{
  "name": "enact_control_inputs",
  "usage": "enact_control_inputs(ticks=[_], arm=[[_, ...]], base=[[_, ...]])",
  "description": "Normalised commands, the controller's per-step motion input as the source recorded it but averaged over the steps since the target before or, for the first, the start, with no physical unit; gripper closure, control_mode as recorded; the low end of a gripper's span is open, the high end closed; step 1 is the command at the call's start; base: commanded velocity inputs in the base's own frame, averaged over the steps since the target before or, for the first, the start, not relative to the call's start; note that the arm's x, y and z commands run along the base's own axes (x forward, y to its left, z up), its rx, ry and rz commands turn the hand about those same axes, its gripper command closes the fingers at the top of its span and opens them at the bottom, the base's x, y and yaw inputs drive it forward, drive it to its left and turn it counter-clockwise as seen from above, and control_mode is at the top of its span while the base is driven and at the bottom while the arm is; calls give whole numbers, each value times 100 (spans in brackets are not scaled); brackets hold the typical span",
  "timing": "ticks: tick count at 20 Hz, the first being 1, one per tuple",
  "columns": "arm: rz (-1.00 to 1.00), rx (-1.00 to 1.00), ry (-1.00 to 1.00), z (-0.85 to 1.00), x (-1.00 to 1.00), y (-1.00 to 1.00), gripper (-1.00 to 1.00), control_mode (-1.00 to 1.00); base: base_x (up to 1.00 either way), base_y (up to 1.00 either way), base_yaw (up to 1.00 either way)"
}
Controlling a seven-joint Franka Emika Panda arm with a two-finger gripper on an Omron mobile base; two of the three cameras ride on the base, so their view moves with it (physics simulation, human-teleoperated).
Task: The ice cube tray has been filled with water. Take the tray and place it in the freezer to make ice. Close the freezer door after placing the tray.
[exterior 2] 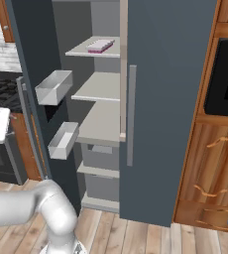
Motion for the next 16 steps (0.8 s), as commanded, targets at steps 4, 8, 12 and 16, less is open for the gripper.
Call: enact_control_inputs(ticks=[4, 8, 12, 16], arm=[[0, -5, 0, -28, 47, 10, -100, -100], [0, -3, 0, -19, 52, 13, -100, -100], [0, 0, 0, -15, 55, 13, -100, -100], [0, 0, 1, -15, 60, 5, -100, -100]], base=[[0, 0, 0], [0, 0, 0], [0, 0, 0], [0, 0, 0]])
